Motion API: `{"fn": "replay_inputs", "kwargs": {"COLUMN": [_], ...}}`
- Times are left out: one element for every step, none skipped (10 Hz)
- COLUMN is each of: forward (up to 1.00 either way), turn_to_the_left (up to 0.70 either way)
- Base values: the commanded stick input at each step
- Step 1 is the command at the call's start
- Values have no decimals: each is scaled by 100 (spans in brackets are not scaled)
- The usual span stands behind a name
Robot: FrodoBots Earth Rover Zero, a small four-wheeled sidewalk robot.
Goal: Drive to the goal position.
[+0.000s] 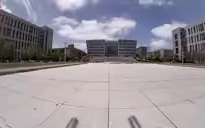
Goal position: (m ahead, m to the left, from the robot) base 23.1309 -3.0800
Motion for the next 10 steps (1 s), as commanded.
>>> {"fn": "replay_inputs", "kwargs": {"forward": [70, 70, 70, 70, 70, 70, 70, 70, 70, 70], "turn_to_the_left": [0, 0, 0, 0, 0, 0, 0, 0, 0, 0]}}
